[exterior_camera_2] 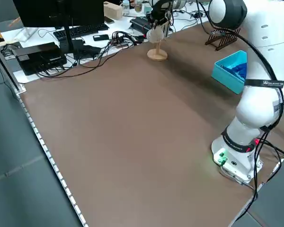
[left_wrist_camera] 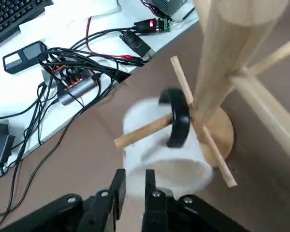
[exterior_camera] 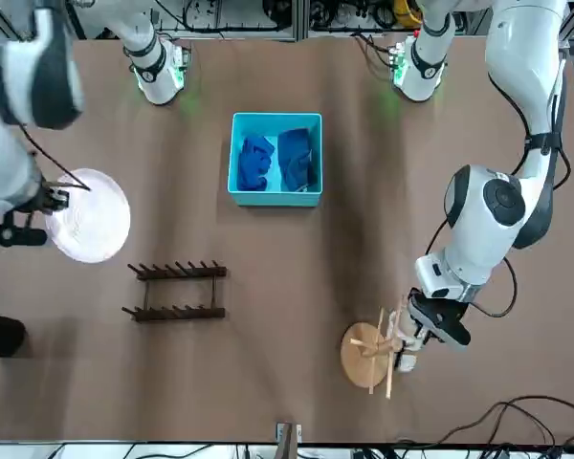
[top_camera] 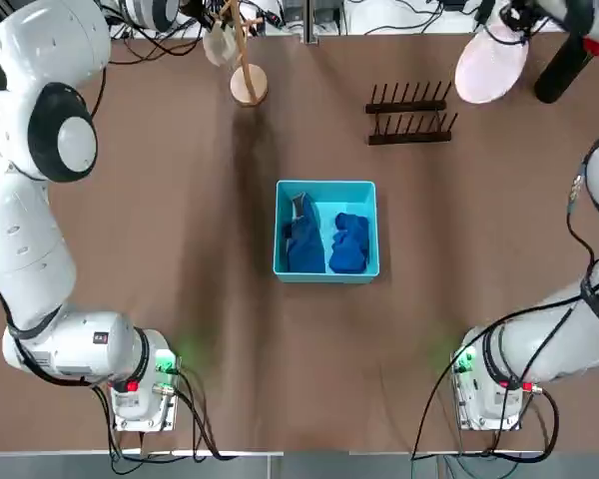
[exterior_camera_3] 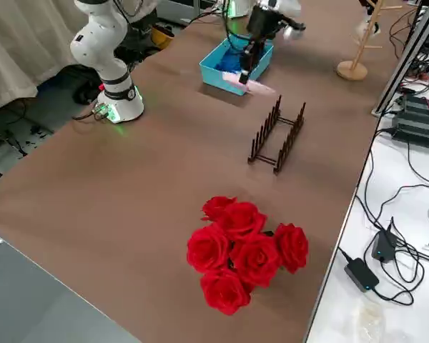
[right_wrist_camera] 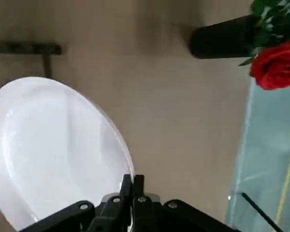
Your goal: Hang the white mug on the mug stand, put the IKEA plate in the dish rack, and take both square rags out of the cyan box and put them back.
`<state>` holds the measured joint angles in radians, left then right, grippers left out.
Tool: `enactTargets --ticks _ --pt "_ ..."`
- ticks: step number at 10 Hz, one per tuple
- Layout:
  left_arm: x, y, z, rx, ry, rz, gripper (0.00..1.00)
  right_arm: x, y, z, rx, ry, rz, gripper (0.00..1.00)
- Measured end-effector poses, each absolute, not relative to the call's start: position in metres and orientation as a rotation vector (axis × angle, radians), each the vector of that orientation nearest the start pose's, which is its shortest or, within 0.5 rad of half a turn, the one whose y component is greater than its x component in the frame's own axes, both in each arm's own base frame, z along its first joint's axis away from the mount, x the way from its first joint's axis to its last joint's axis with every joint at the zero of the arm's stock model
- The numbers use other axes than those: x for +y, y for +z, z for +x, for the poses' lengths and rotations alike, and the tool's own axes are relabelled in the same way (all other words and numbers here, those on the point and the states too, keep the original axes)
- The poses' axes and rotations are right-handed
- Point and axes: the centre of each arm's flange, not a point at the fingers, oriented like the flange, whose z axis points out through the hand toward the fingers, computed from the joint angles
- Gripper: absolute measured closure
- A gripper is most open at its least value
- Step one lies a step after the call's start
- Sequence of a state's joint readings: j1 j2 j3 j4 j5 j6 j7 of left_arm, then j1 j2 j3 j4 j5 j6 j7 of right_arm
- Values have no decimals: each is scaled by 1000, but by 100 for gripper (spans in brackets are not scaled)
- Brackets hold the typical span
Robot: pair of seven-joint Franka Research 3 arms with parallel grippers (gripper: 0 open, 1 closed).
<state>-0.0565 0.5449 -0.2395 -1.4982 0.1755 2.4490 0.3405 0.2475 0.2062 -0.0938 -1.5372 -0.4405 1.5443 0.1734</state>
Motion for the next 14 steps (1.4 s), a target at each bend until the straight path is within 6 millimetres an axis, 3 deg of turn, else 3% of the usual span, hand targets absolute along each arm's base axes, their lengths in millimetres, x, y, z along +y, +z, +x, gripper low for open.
enactTargets --ticks 1,4,5,6,8,9,11,14 --pt "-180 404 711 1018 -589 -2876 58 63 519 610 -22 210 -3673 97" --pt "-161 424 692 925 -281 -2936 45 83 483 632 24 178 -3831 97" --pt "-156 434 682 869 -179 -2957 32 83 469 639 47 171 -3875 97" --pt "-156 444 671 834 -114 -2974 17 83 457 647 80 159 -3916 97" --pt "-163 465 643 769 -64 -3033 6 89 437 656 110 129 -3981 97" --pt "-174 474 624 734 -45 -3066 5 101 426 657 123 90 -4017 97" --pt "-218 487 572 722 -13 -3087 2 129 406 655 76 64 -4061 97" --pt "-300 469 499 809 62 -3053 2 138 389 656 19 71 -4105 97"
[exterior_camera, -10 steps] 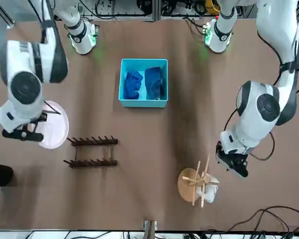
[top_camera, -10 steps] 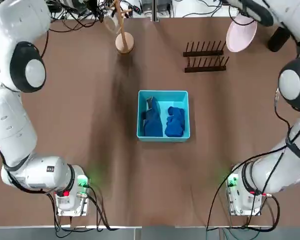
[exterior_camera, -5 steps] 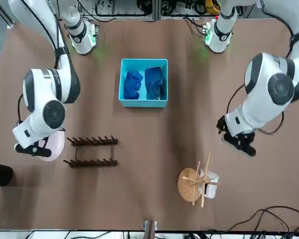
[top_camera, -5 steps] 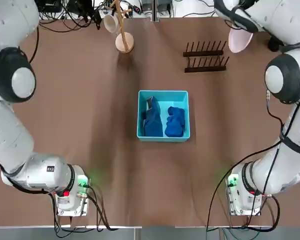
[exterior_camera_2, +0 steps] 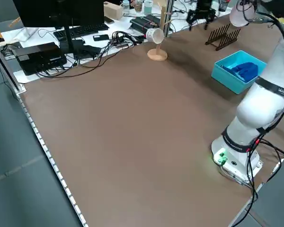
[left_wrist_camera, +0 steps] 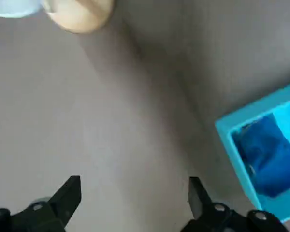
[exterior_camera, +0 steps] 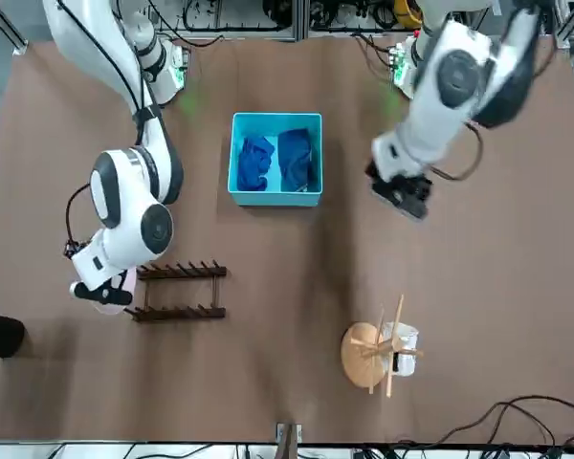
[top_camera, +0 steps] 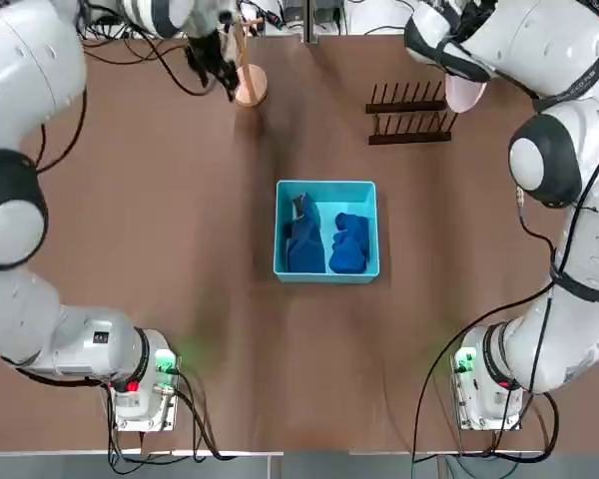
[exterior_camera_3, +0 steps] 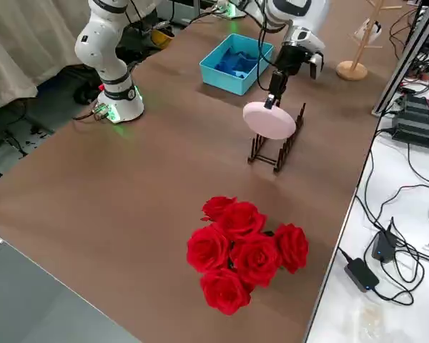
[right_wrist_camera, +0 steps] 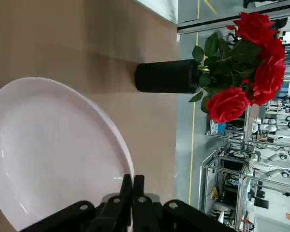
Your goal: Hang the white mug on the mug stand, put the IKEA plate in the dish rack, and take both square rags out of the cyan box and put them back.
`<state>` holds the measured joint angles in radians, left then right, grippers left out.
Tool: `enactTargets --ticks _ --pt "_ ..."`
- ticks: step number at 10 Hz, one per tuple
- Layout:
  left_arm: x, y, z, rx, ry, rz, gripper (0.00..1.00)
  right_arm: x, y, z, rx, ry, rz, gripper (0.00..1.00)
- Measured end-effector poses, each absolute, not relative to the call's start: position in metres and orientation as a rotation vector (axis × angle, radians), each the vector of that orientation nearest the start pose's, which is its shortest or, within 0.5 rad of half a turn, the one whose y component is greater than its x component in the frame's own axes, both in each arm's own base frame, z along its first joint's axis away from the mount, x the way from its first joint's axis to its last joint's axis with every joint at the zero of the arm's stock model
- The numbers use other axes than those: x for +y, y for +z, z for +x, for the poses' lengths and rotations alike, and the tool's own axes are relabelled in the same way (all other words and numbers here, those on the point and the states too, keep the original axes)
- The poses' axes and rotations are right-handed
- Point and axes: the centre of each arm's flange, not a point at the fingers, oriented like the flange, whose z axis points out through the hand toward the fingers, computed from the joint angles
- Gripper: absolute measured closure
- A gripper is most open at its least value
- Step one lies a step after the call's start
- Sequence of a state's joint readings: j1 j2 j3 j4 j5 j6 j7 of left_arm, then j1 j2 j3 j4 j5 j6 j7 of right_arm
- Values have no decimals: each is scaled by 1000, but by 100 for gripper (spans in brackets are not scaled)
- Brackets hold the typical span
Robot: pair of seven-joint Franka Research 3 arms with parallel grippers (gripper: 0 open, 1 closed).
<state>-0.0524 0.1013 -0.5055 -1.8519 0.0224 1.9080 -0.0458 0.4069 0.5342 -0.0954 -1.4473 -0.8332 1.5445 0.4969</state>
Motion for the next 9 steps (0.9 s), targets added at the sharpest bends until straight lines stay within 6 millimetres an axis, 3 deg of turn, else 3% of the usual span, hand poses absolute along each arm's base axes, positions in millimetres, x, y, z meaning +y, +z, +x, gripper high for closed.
enactTargets --ticks 2,5,9 --pt "-354 440 462 843 69 -3067 1 139 379 657 -10 -38 2158 97" --pt "-435 383 411 828 99 -3162 1 142 362 657 -25 -40 2143 97" --pt "-499 289 357 676 165 -3141 0 157 342 653 -30 -46 2119 97"
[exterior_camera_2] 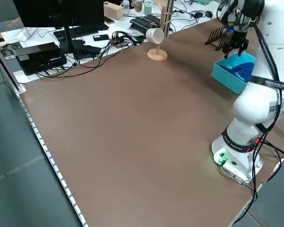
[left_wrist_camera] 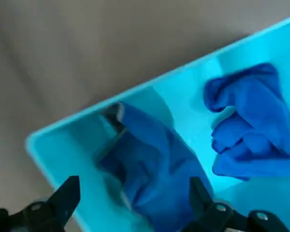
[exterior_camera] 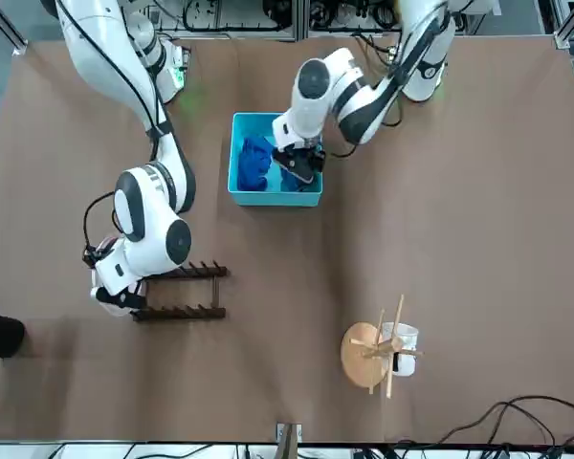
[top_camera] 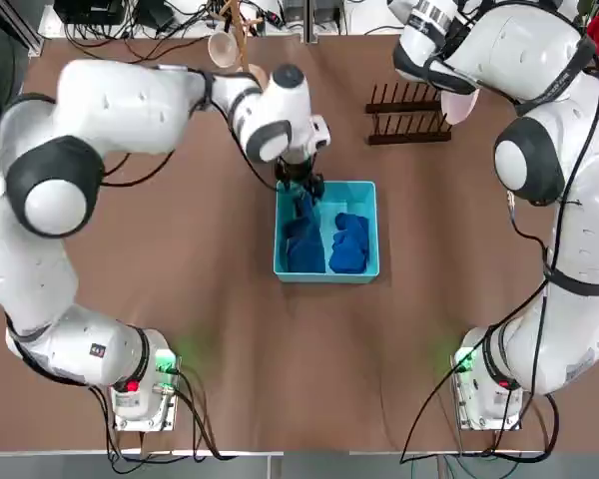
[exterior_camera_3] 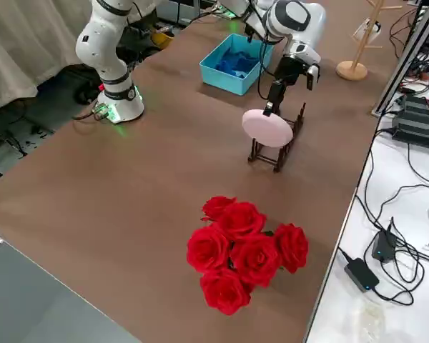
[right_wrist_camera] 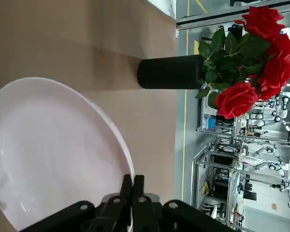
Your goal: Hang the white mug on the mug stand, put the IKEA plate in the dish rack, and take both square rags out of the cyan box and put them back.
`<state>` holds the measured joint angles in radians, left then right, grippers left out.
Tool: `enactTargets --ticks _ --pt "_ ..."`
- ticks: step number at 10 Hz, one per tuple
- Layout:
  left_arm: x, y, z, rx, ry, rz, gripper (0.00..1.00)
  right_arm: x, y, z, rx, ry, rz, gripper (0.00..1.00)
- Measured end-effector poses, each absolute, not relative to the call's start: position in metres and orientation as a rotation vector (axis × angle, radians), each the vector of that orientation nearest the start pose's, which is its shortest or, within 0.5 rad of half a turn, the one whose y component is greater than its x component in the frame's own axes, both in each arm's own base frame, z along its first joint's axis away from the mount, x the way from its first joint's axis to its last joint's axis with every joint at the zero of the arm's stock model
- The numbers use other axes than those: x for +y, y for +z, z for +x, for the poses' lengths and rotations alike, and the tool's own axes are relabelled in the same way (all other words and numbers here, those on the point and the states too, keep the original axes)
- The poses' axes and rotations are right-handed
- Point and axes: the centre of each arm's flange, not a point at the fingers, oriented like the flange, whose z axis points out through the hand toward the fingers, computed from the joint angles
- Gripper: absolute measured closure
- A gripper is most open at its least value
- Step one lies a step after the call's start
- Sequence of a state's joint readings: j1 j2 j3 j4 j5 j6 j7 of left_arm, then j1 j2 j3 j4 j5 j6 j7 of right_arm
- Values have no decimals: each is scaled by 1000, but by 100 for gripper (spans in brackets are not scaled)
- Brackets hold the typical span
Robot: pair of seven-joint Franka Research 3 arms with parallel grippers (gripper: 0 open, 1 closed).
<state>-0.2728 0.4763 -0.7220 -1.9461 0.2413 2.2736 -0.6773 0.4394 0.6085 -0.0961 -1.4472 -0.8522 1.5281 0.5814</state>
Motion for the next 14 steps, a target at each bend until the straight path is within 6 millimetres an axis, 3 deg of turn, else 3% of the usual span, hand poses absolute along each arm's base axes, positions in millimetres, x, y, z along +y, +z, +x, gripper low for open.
enactTargets --ticks 4,7,9,10,11,14 --pt "-512 210 353 426 128 -3102 0 162 329 652 -67 -22 2096 97" --pt "-523 194 357 339 39 -3093 0 164 315 652 -85 -5 2070 97" --pt "-521 186 361 305 48 -3095 7 165 307 652 -97 7 2056 97" --pt "-521 181 360 280 58 -3095 15 165 302 652 -104 11 2049 96" --pt "-522 178 357 268 66 -3094 32 164 298 652 -105 11 2043 94" --pt "-527 182 358 266 50 -3105 79 165 294 652 -97 13 2033 49"
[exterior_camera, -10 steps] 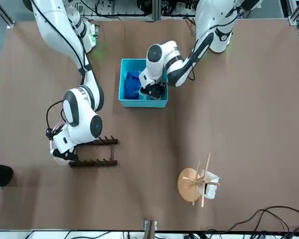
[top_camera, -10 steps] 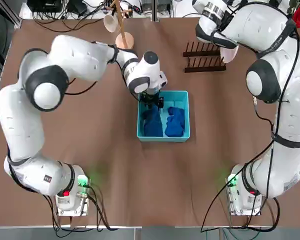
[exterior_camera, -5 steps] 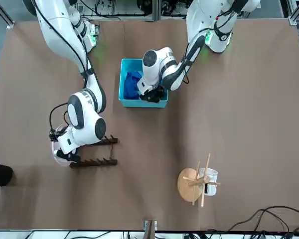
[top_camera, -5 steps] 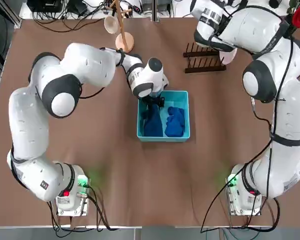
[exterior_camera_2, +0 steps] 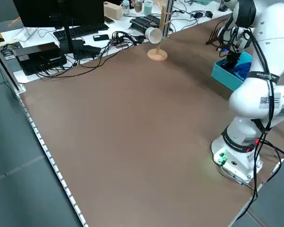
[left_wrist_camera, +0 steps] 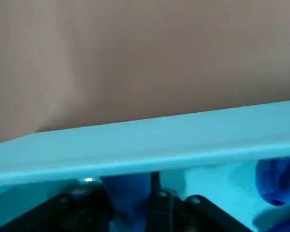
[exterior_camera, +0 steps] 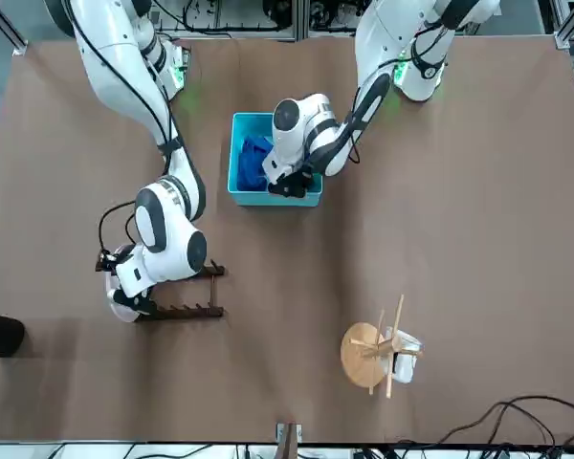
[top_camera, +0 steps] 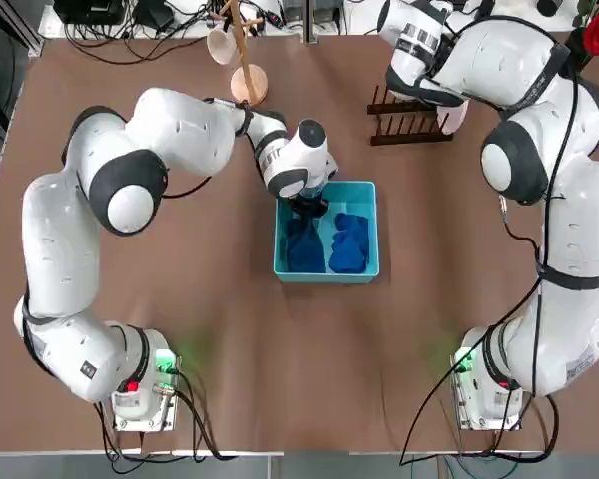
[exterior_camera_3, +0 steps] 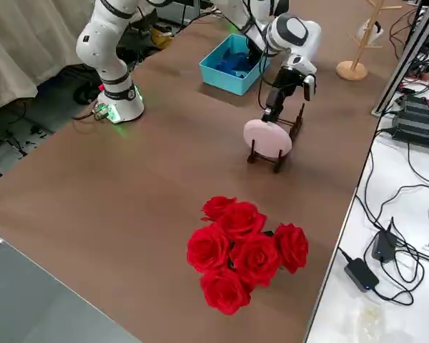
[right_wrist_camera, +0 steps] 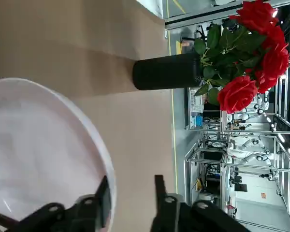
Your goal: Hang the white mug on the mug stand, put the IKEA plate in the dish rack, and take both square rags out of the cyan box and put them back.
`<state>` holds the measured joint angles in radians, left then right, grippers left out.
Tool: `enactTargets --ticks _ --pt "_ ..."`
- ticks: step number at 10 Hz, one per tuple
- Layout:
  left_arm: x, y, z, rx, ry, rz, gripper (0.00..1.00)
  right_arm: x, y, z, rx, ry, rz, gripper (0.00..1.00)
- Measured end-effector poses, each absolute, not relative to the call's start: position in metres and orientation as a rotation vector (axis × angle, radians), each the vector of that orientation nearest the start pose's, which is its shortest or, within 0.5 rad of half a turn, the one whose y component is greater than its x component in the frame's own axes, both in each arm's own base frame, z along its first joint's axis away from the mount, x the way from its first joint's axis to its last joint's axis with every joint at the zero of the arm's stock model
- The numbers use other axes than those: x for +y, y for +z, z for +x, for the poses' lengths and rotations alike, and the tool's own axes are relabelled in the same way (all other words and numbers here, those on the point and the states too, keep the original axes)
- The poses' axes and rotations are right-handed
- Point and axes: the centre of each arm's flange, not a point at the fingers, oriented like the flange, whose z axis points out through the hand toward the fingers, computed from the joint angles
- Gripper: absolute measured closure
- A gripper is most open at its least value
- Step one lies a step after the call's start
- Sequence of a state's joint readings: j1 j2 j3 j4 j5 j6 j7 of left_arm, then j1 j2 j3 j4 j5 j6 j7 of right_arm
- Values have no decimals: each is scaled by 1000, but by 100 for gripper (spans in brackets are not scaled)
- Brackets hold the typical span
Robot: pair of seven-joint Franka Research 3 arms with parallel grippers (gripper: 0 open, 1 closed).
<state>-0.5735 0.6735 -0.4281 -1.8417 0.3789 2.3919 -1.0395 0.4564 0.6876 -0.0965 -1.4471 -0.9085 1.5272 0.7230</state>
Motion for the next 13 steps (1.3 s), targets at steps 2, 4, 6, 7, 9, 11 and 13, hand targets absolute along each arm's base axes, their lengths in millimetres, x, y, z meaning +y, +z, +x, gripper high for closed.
enactTargets --ticks 2,4,6,7,9,11,13 --pt "-529 195 365 256 19 -3120 92 166 295 652 -93 18 2028 16" --pt "-530 230 376 249 -60 -3144 92 169 297 653 -90 26 2026 0" --pt "-525 274 383 247 -99 -3119 92 174 301 654 -89 38 2027 0" --pt "-520 296 383 259 -69 -3108 92 178 303 654 -89 45 2033 0" --pt "-499 349 390 316 0 -3075 92 196 309 650 -103 37 2092 0" --pt "-456 398 405 404 72 -2992 92 205 334 649 -177 20 2205 0" --pt "-401 434 434 461 148 -2973 92 189 389 650 -317 5 2360 0"
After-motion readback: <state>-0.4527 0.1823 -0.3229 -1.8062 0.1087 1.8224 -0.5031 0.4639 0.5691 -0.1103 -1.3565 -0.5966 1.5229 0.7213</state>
